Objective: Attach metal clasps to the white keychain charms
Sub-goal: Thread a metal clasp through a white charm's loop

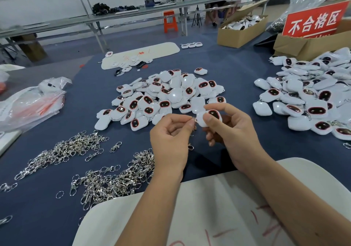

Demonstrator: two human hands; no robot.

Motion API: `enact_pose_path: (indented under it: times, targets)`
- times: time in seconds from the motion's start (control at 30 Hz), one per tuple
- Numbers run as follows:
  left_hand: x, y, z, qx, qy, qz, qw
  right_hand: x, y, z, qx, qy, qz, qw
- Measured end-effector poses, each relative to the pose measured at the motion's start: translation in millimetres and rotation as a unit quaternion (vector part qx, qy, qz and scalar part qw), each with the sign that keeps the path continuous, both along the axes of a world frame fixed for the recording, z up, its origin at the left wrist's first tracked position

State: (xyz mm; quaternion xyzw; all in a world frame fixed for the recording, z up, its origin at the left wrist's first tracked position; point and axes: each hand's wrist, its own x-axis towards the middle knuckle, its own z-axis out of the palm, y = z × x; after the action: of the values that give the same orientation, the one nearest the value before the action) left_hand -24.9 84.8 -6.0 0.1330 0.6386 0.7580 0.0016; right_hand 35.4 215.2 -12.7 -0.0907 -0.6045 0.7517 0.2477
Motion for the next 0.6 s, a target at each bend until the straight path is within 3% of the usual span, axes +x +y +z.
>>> enact_pose_path:
  times: [0.17,0.4,0.6]
  targets:
    - [0.0,-1.9,1.9,-0.087,0.083,0.038,0.992,0.0,-1.7,-0.2,0.011,0.005,0.014,1.0]
    - [3.1,-6.5,6.1,-0.201,0.229,0.065,0.95,2.0,-1.1,0.3,-0.007,0.005,0.023,1.0]
    - [-4.3,-10.1,4.3,-0.345,0.378,0.058,0.857,0.1,-2.0,-1.6,0.019,-0.004,0.008,1.0]
